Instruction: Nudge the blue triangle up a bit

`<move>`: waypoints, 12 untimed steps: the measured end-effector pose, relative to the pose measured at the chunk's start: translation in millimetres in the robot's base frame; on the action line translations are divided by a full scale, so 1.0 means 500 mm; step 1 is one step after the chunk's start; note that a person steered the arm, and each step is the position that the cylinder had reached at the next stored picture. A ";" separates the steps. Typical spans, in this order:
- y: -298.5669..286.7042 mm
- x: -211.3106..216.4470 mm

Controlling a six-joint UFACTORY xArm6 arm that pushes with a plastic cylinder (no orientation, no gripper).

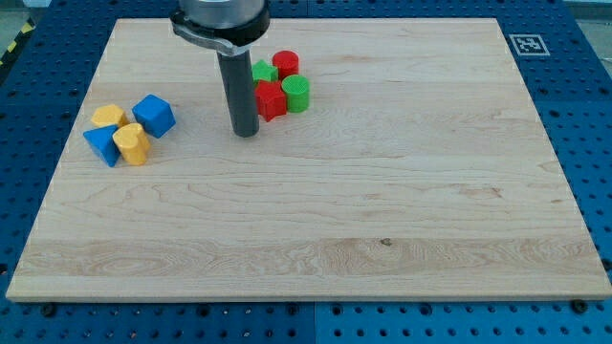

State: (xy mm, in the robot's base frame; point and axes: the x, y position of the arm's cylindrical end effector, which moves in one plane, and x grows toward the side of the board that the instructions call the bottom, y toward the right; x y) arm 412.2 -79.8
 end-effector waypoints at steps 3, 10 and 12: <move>-0.050 -0.065; -0.410 -0.013; -0.449 -0.004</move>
State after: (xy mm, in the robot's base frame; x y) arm 410.4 -304.4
